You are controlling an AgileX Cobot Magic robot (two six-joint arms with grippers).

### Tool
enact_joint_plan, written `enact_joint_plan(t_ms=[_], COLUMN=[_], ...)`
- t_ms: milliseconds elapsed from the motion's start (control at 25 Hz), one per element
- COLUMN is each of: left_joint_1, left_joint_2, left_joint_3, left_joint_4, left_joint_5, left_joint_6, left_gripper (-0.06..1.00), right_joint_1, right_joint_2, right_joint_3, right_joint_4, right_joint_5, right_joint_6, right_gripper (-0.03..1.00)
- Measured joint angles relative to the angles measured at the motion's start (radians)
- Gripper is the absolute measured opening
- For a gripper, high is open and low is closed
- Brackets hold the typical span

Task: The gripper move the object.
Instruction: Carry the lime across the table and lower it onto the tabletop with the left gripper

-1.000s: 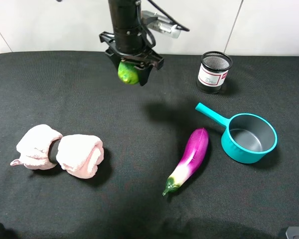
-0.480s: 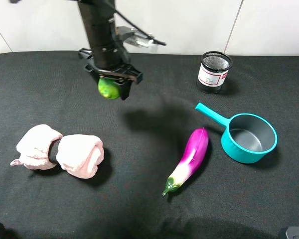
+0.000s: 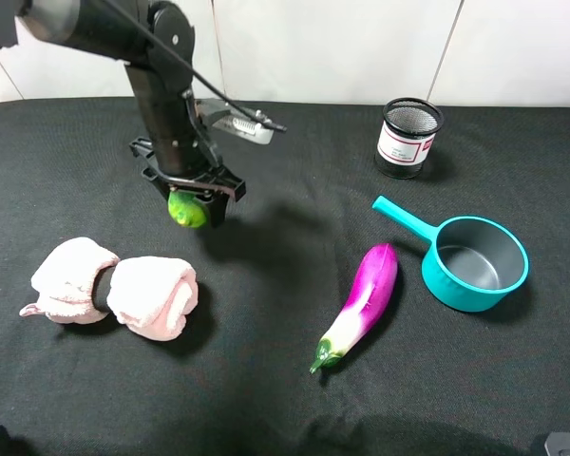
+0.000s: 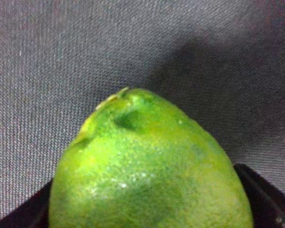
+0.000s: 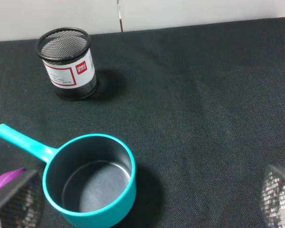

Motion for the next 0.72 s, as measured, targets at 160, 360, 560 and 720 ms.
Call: enact_joint_plan(t_ms=[160, 360, 560, 720], left_joint_1=[0.011, 0.018, 0.023, 0.023], left_joint_2=[0.000, -0.001, -0.001, -0.007], left_joint_3=[0.062, 0.127, 0.177, 0.209], left_joint_4=[-0.001, -0.003, -0.002, 0.009], left_joint_5=[-0.061, -0.118, -0.170, -0.209], left_joint_6=[0.007, 0.017, 0.020, 0.020], left_gripper=[0.62, 0.62, 0.62, 0.62], right_joint_1=[0.000, 0.000, 0.000, 0.000], right_joint_2=[0.000, 0.000, 0.000, 0.000], right_joint_3=[0.000, 0.000, 0.000, 0.000], right_joint_4=[0.000, 0.000, 0.000, 0.000], right_joint_5=[0.000, 0.000, 0.000, 0.000], right_joint_6=[0.000, 0.000, 0.000, 0.000], right_gripper=[0.69, 0.69, 0.69, 0.69])
